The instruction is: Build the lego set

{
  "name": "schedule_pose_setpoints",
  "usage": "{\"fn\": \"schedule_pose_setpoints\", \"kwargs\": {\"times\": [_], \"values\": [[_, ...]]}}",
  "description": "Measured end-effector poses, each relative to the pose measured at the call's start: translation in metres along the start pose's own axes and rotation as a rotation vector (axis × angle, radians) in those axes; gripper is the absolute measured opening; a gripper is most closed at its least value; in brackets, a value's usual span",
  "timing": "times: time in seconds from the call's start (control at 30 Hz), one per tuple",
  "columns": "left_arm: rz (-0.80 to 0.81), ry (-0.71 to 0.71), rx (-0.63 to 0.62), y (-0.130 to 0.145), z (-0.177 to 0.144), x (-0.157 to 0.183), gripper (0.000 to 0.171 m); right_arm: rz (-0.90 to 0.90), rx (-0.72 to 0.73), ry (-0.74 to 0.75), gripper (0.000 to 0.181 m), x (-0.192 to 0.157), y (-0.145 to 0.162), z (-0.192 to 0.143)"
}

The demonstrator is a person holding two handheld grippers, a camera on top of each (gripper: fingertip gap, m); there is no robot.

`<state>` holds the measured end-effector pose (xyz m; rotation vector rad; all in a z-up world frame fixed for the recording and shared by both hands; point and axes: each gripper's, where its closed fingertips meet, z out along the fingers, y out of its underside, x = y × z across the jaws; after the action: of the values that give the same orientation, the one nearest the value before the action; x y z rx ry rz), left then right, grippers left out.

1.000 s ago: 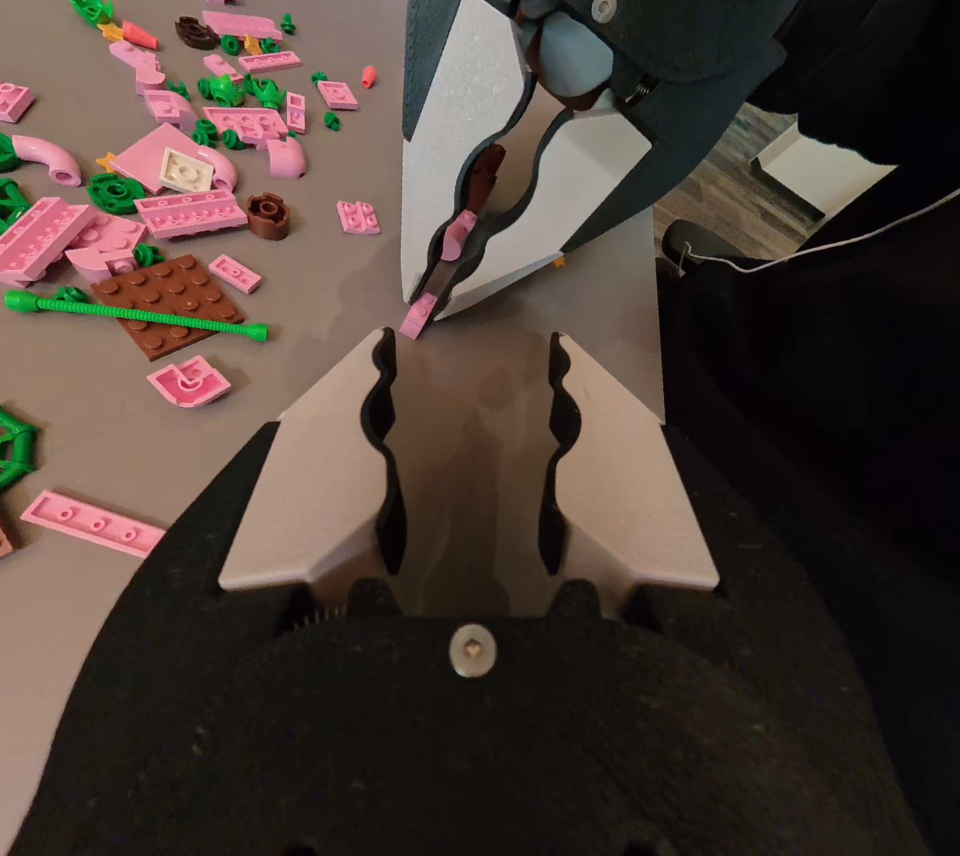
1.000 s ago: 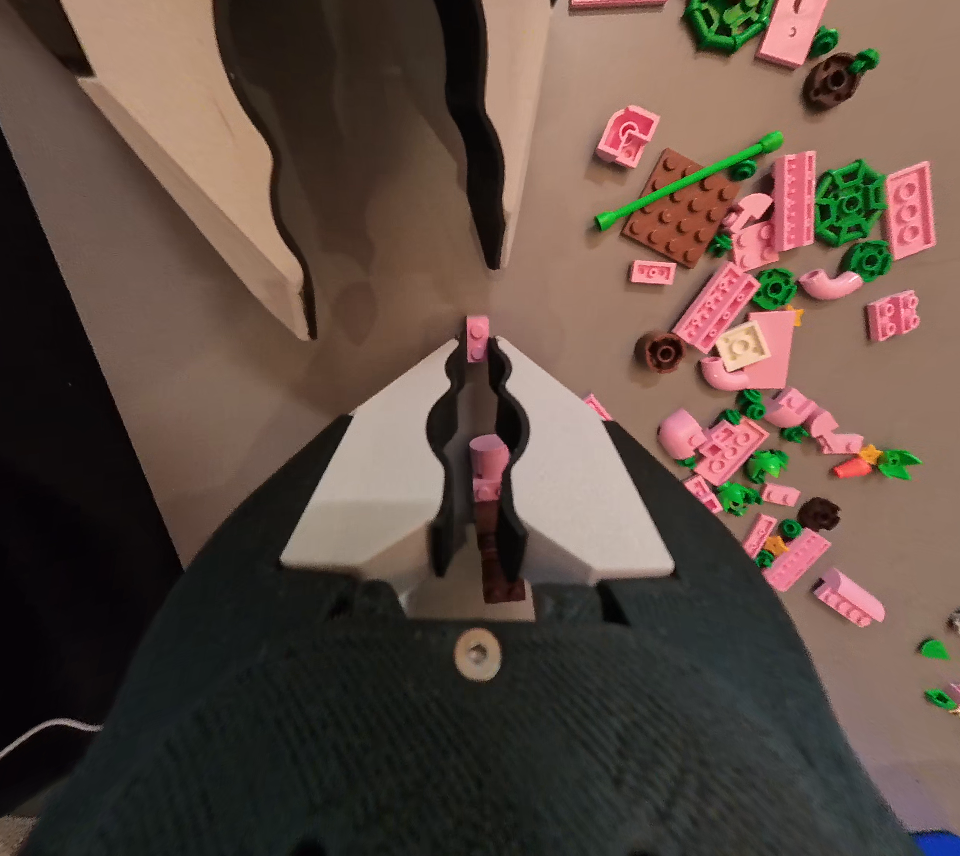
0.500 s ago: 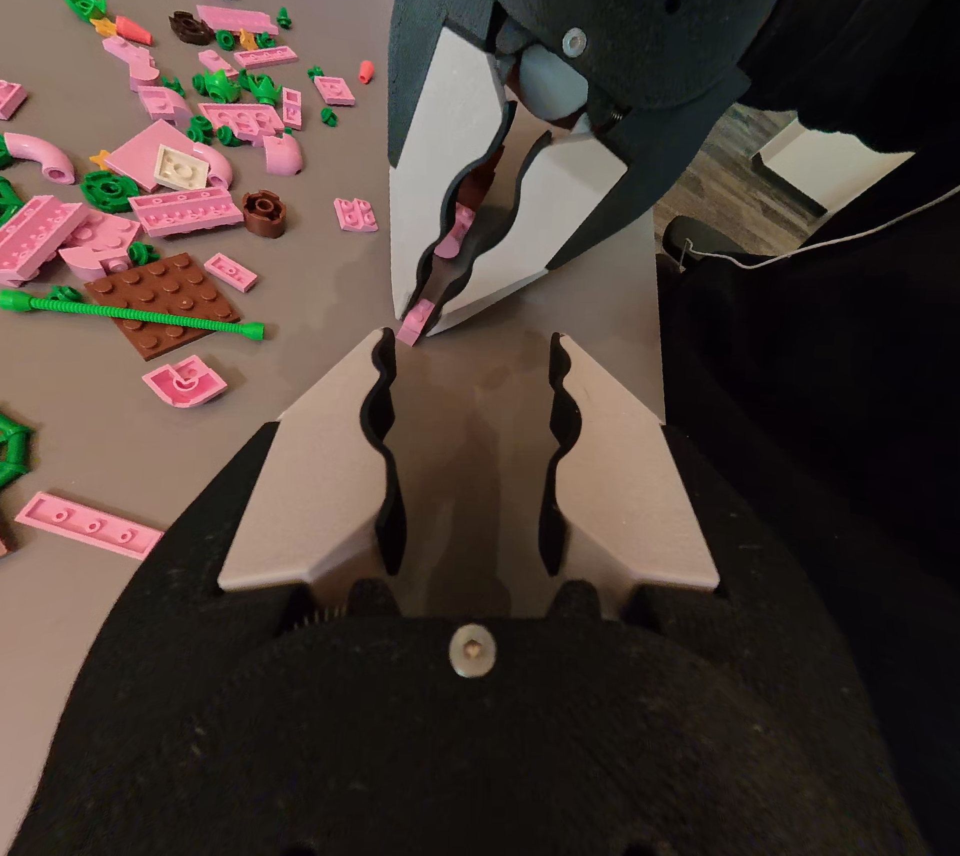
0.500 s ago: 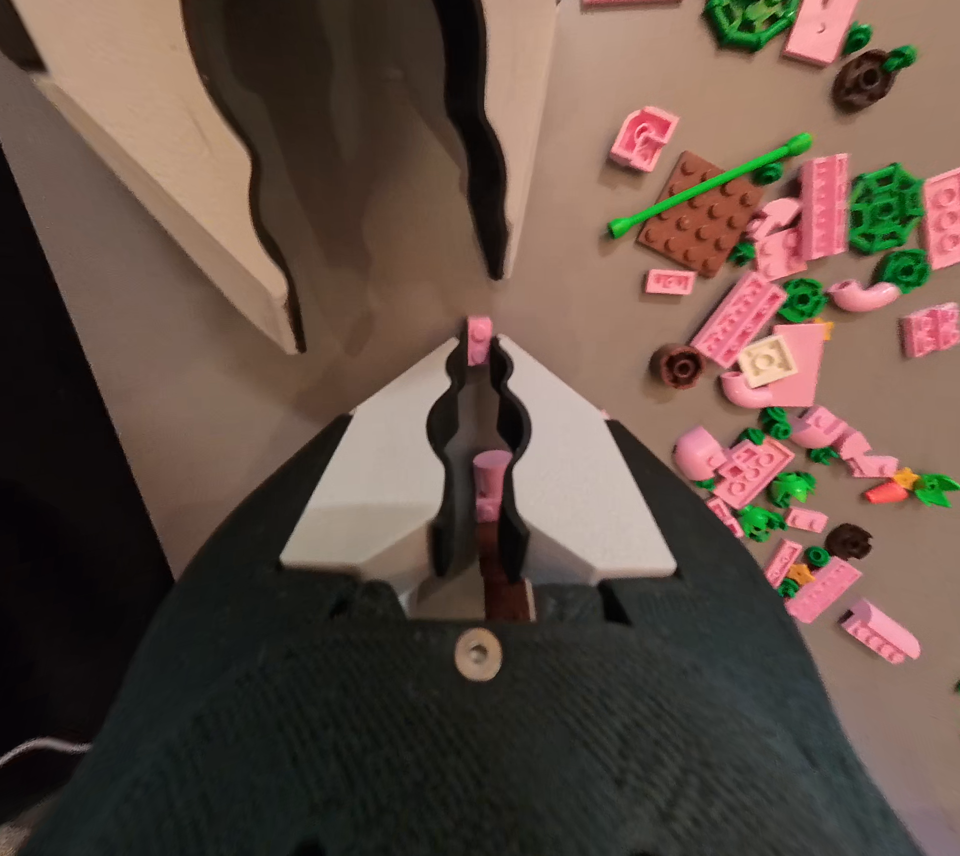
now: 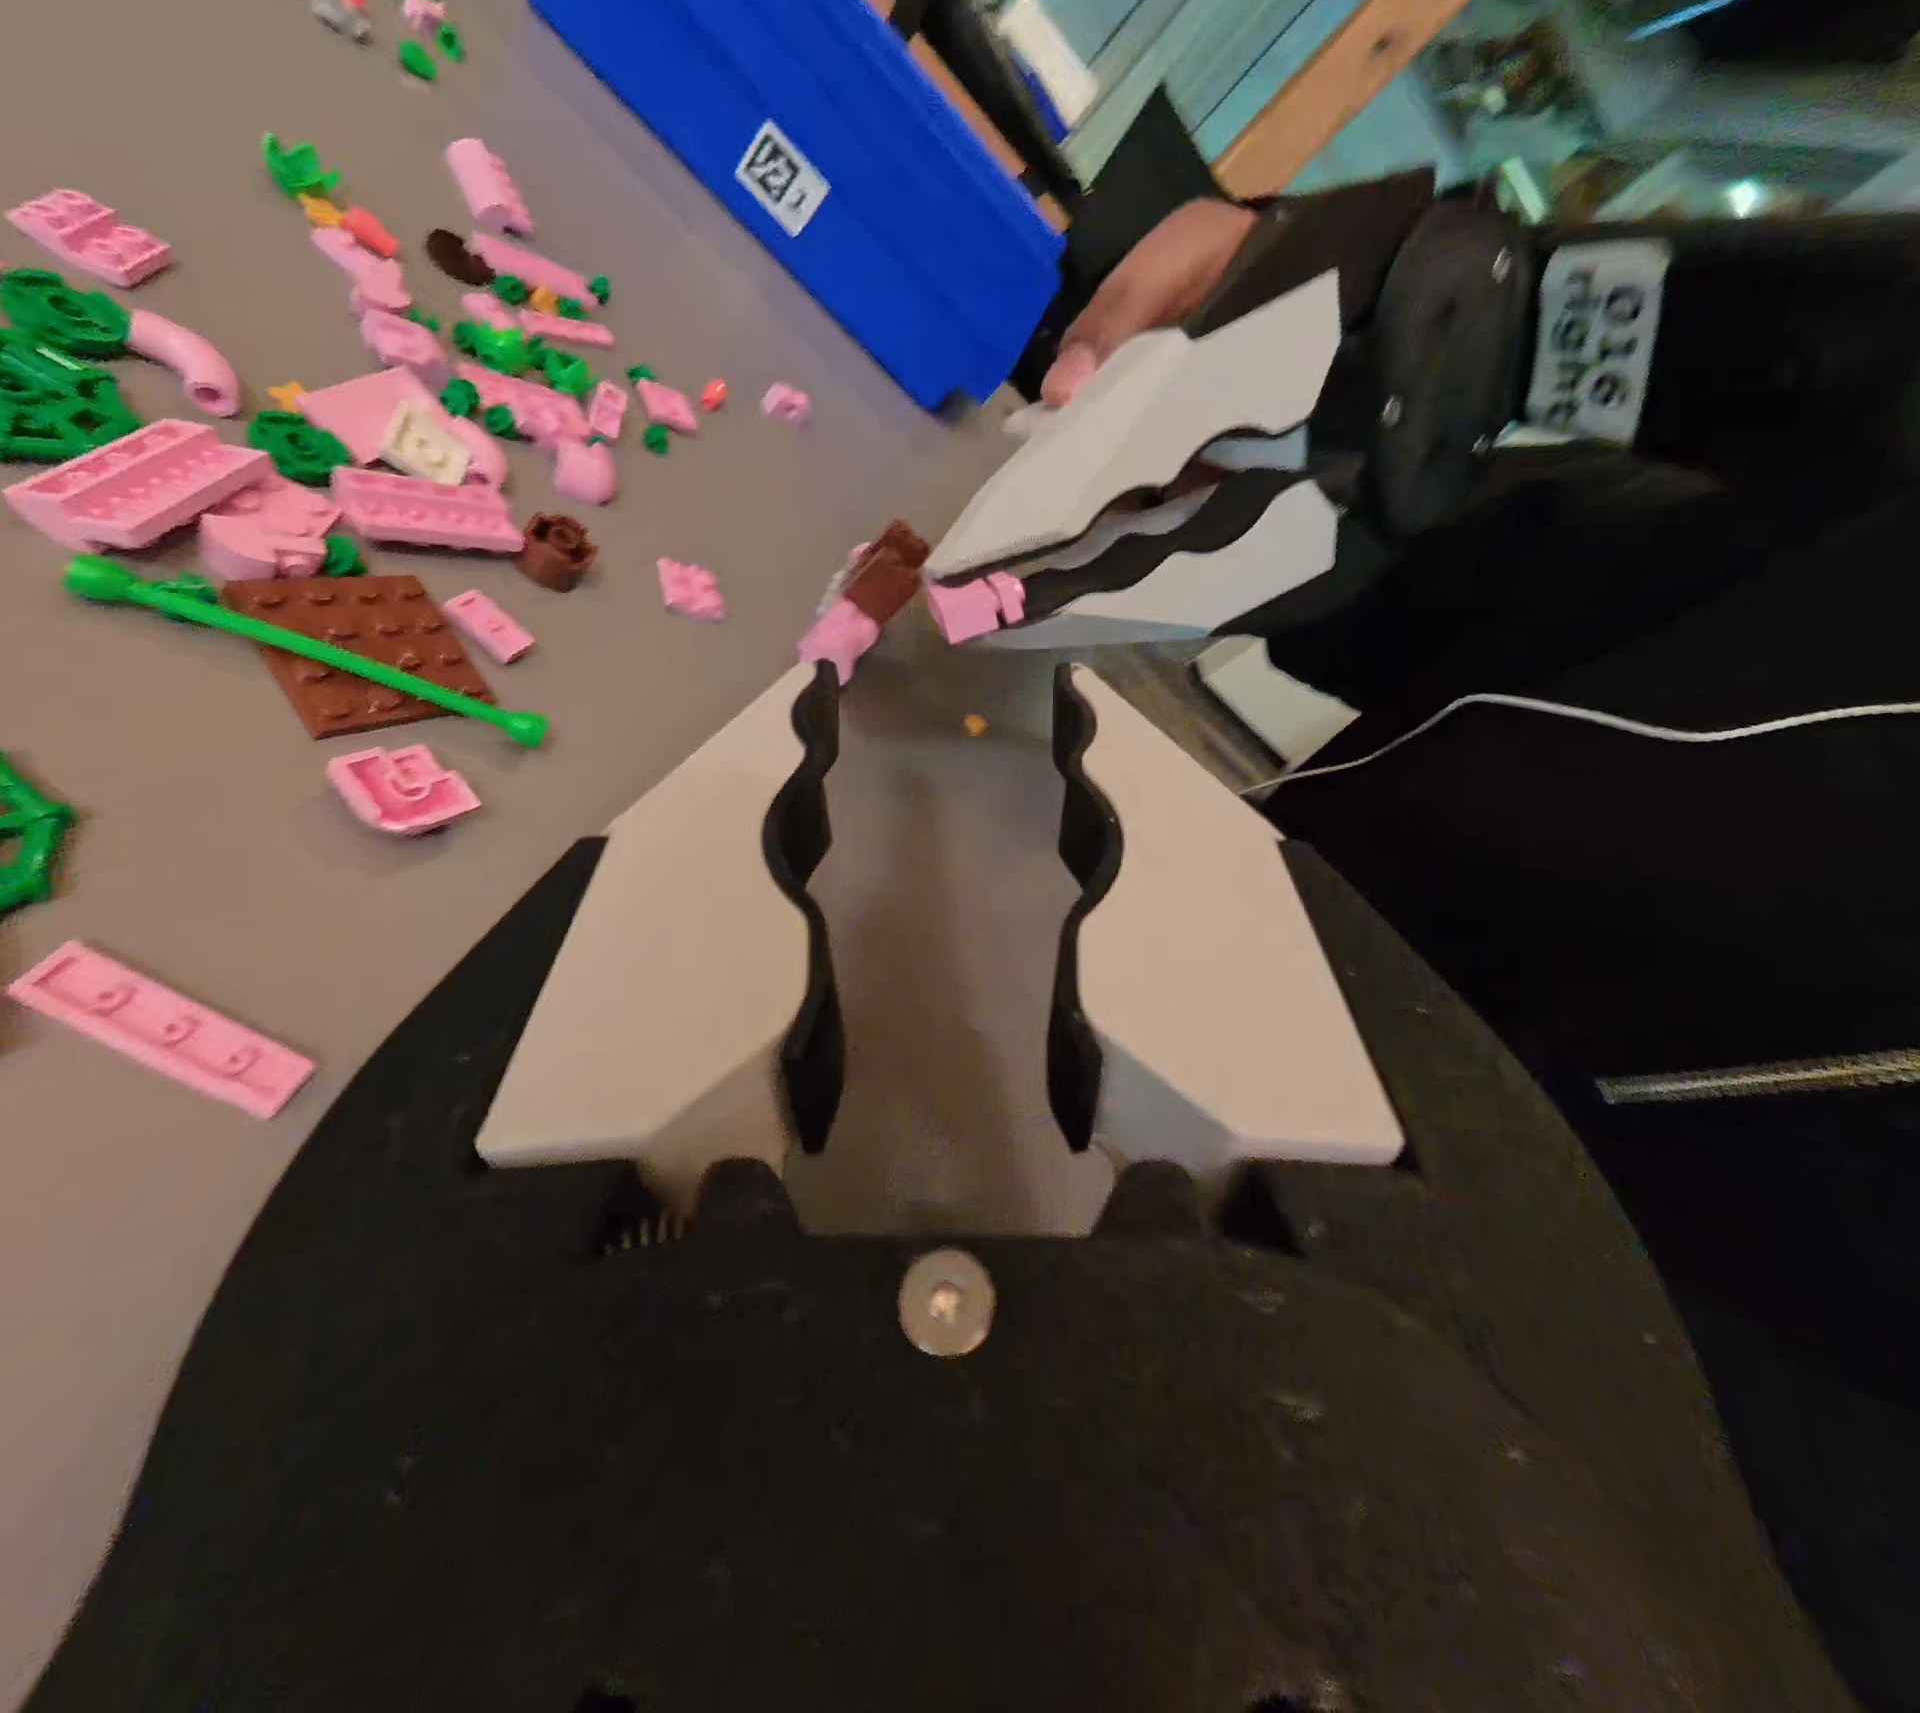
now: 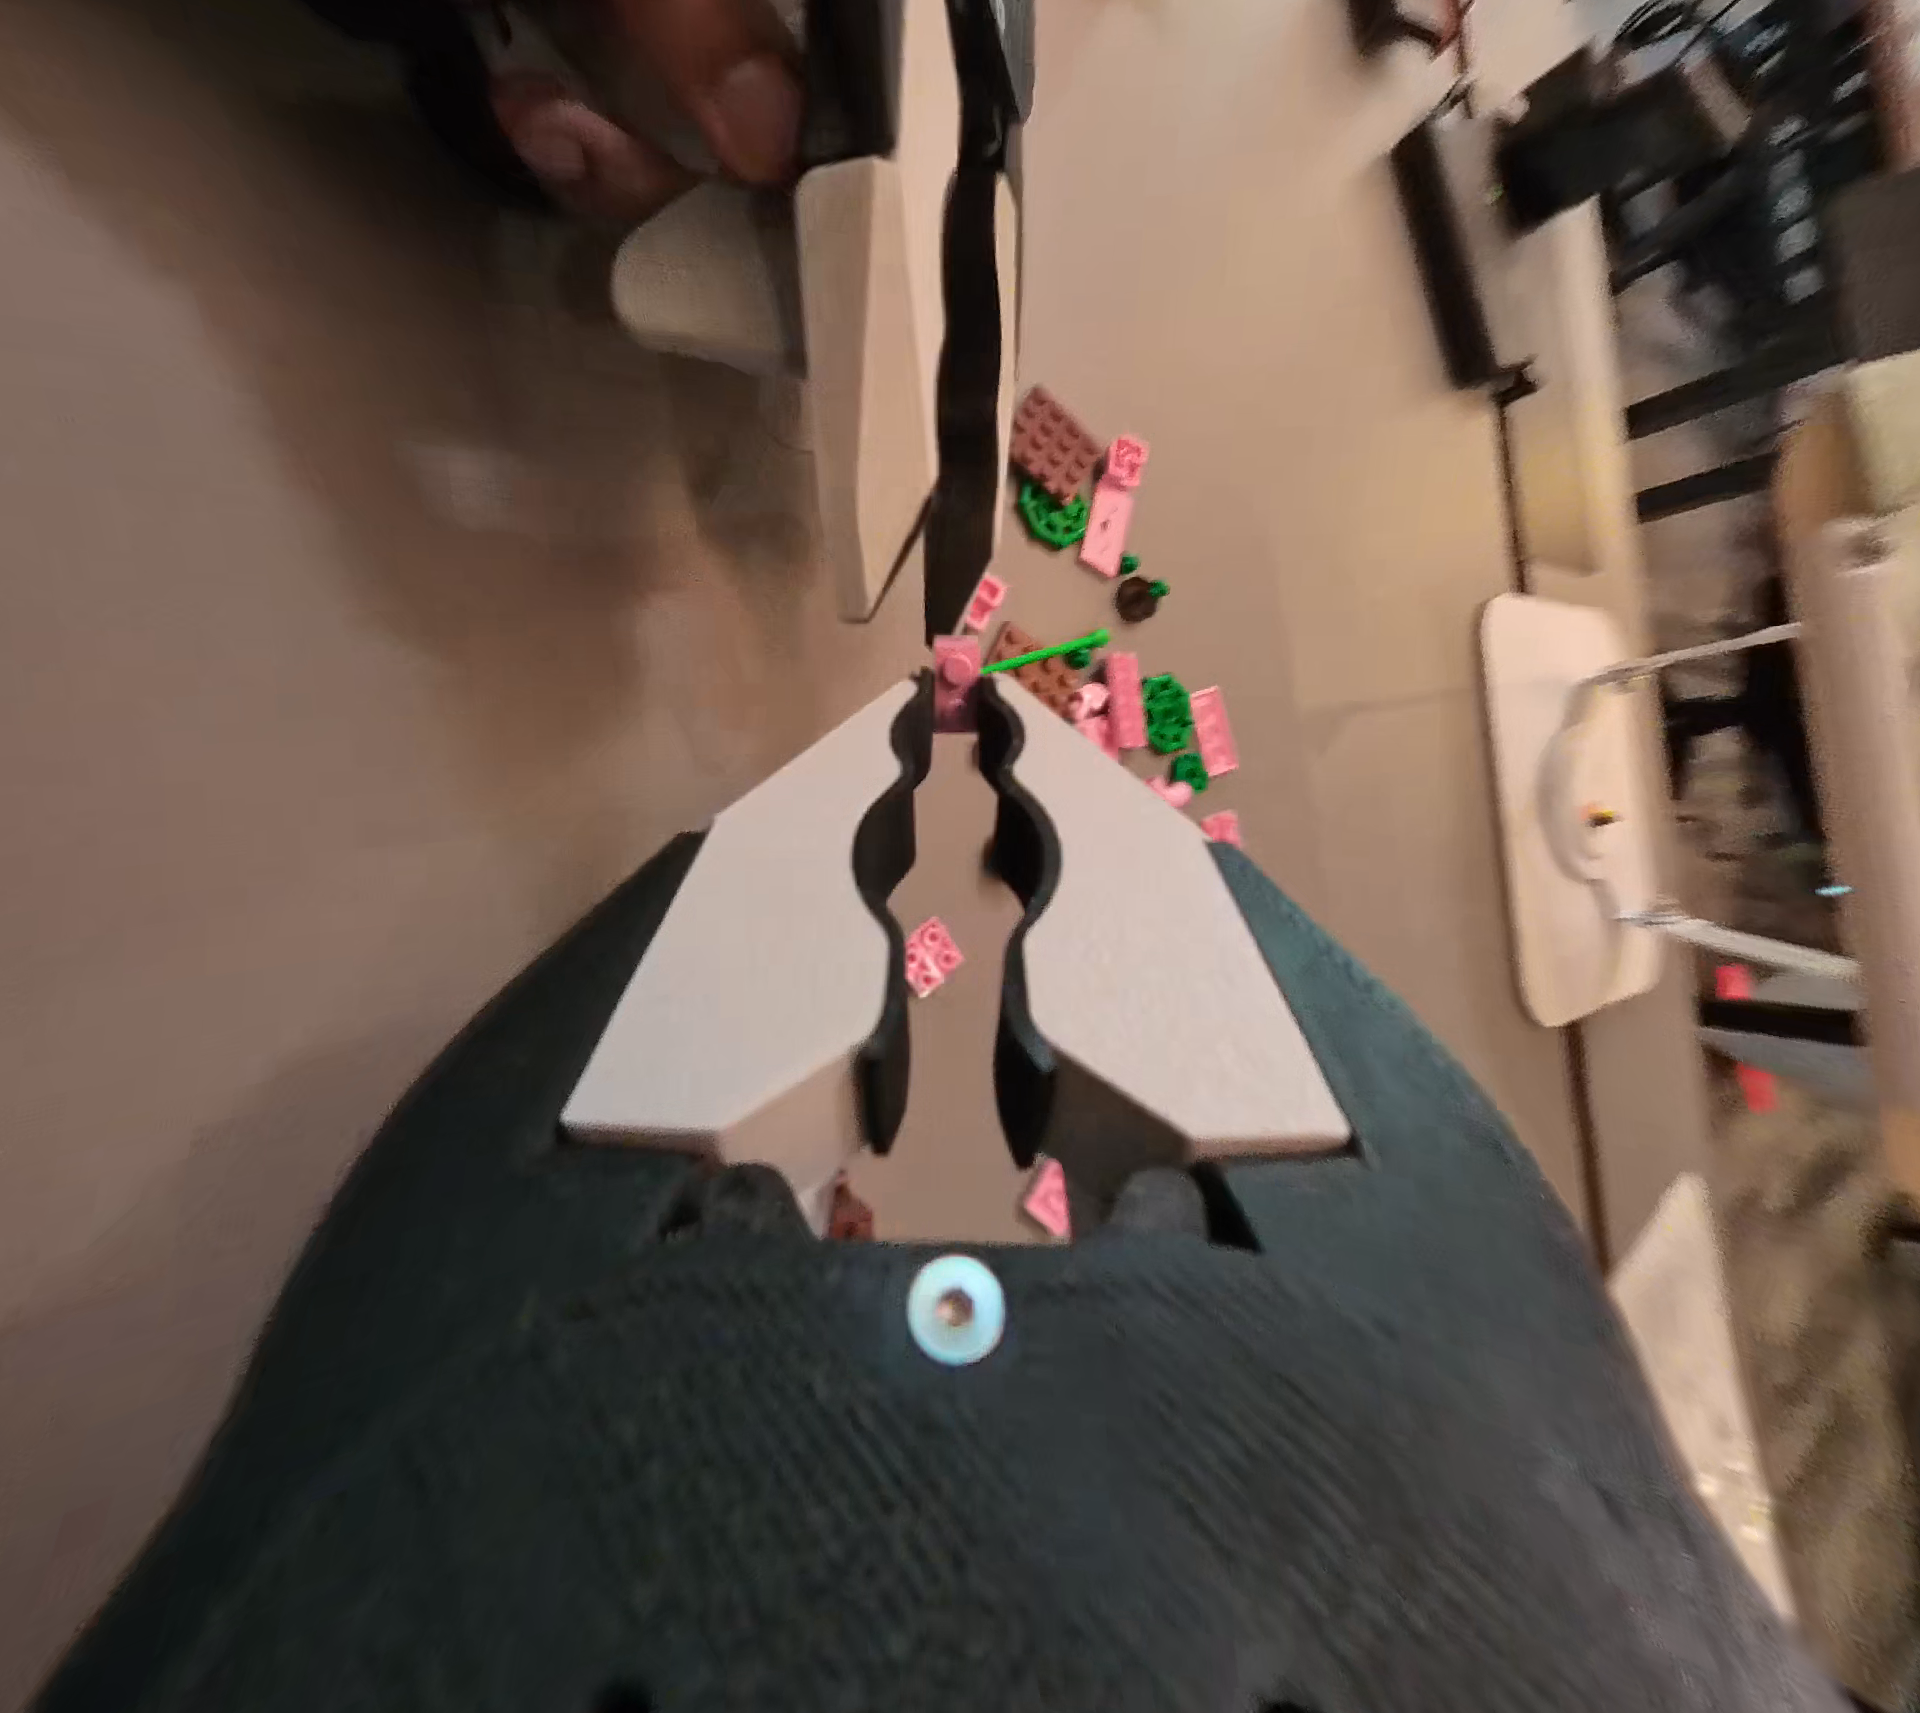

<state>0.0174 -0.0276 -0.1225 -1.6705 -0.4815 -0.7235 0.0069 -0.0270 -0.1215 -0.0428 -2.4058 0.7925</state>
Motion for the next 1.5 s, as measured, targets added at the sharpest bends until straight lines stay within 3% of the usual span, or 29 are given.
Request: {"fn": "schedule_pose_setpoints", "kwargs": {"times": [0.13, 0.43, 0.57, 0.97, 1.07, 1.23, 1.33, 1.5], "values": [[-0.002, 0.069, 0.025, -0.003, 0.002, 0.011, 0.043, -0.102, 0.006, 0.097, 0.006, -0.001, -0.008, -0.005], [-0.016, 0.112, 0.059, -0.009, -0.001, 0.018, 0.015, -0.17, -0.026, 0.171, 0.006, -0.001, -0.014, -0.006], [-0.023, 0.13, 0.055, -0.009, -0.003, 0.021, 0.013, -0.218, -0.028, 0.183, 0.006, -0.003, -0.017, -0.007], [0.104, 0.153, 0.061, -0.013, -0.007, 0.038, 0.011, -0.059, 0.131, 0.098, 0.007, -0.003, -0.031, -0.021], [0.165, 0.159, 0.098, -0.018, -0.011, 0.045, 0.011, 0.076, 0.238, 0.031, 0.011, -0.001, -0.04, -0.033], [0.286, 0.261, 0.159, -0.024, -0.019, 0.072, 0.011, 0.423, 0.464, -0.184, 0.032, 0.006, -0.054, -0.058], [0.378, 0.288, 0.145, -0.018, -0.017, 0.086, 0.011, 0.55, 0.534, -0.335, 0.032, -0.002, -0.059, -0.063], [0.408, 0.293, 0.108, -0.01, -0.012, 0.088, 0.011, 0.656, 0.602, -0.521, 0.016, -0.016, -0.064, -0.067]]}}
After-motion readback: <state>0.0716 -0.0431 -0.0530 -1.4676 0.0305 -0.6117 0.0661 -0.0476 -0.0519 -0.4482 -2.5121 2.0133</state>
